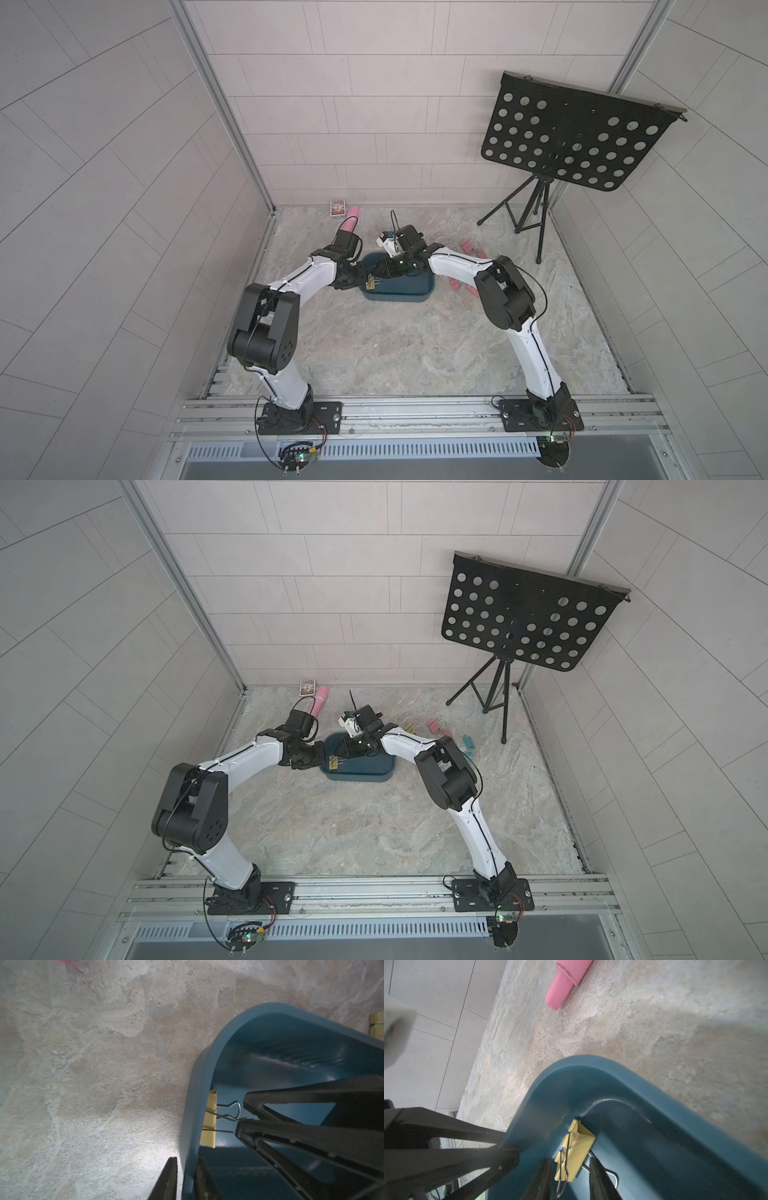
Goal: Take out the binder clips from the storage box
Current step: Pick up the binder clip from the storage box.
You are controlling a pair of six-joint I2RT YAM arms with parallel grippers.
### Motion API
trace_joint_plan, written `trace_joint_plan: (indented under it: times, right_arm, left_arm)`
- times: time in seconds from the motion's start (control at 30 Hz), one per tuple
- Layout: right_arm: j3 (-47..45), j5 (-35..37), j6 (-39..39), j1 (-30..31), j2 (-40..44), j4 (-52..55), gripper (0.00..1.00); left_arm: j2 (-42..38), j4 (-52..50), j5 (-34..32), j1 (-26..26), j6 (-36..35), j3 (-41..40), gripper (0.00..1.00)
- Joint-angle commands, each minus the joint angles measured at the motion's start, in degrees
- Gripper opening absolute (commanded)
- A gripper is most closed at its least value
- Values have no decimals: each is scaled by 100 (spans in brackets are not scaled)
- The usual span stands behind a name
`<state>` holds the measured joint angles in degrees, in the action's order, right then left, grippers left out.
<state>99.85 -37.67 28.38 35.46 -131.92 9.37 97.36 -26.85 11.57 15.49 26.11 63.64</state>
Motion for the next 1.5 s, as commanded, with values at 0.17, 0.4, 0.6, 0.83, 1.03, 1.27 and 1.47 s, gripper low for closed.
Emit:
trace_joint_plan:
  times: [0.17,0.4,0.6,0.83,1.03,1.27,1.47]
  right_arm:
    - [160,-48,-76,98,-89,165,2]
    - [53,132,-257,-5,277,432,0]
    - [-309,136,-353,-242,1032,470,0]
    - [-742,166,-470,-531,1992,626,0]
    - [-1323,241,-769,-978,3013,1140,0]
    - [-2307,307,-896,-1634,4109,1460,0]
    - [-3145,117,-900,-2152,4779,1532,0]
  left_arm:
    - [-148,-39,-51,-39,14,-59,24]
    - [-185,-92,-118,-39,-12,-57,24]
    - [-165,-91,-114,-36,-14,-44,24]
    - [-198,-134,-137,-37,0,-36,24]
    - [-240,-136,-149,-30,17,-51,24]
    - [-254,-198,-215,-41,8,0,24]
    - [-268,-255,-215,-37,38,50,24]
